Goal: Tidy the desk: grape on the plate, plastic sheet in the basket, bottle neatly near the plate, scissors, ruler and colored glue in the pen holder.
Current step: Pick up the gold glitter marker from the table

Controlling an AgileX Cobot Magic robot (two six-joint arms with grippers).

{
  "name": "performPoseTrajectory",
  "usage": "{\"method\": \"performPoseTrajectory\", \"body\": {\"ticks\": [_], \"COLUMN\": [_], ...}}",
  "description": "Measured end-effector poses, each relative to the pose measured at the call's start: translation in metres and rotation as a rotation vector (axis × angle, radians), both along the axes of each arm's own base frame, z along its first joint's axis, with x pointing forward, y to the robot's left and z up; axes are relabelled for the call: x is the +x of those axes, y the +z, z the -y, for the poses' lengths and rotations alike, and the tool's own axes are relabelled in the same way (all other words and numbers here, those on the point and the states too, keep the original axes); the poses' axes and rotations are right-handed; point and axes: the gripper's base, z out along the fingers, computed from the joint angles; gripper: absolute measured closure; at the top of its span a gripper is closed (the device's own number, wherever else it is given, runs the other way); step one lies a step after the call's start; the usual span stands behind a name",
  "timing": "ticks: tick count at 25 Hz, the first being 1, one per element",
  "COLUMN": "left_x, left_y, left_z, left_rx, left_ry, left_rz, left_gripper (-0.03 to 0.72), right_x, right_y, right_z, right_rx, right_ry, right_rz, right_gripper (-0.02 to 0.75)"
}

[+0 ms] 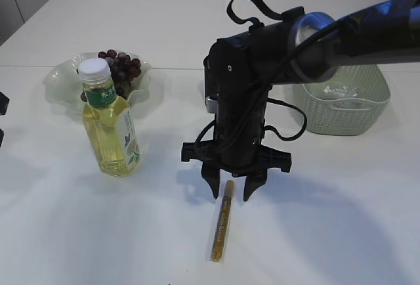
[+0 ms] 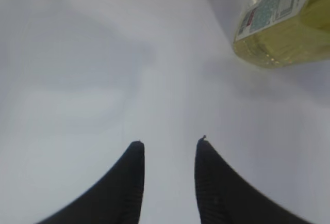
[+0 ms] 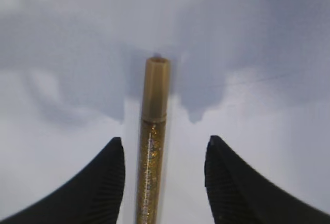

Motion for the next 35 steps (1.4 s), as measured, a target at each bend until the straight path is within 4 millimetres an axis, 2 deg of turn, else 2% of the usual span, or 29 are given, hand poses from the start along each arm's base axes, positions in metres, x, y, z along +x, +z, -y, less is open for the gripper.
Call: {"method": "performPoseTrajectory", "body": {"ticks": [10, 16, 21, 32, 35], "left_x": [0.002, 0.002, 0.002, 0.002, 0.002], "left_y": [0.001, 0.001, 0.001, 0.001, 0.001], "left_z": [0.0, 0.0, 0.0, 0.0, 0.001], "left_rx": [-0.005, -0.007, -0.007, -0.007, -0.009], "left_ry": [0.003, 0.003, 0.003, 0.003, 0.004], "left_rz": [0.018, 0.019, 0.019, 0.023, 0.023], "left_gripper": [0.446, 0.446, 0.446, 0.449, 0.449], "right_x": [0.0, 0.001, 0.001, 0.003, 0.003], "right_y": [0.0, -0.018, -0.022, -0.023, -0.029], "right_z": [-0.004, -0.004, -0.005, -0.005, -0.005], "right_rx": [0.042, 0.018, 0.012, 0.017, 0.01], "right_ry": [-0.024, -0.025, -0.027, -0.024, -0.024], "right_rz": [-0.001, -0.035, -0.043, -0.02, -0.03], "right_gripper": [0.331, 0.331, 0.332, 0.415, 0.421]}}
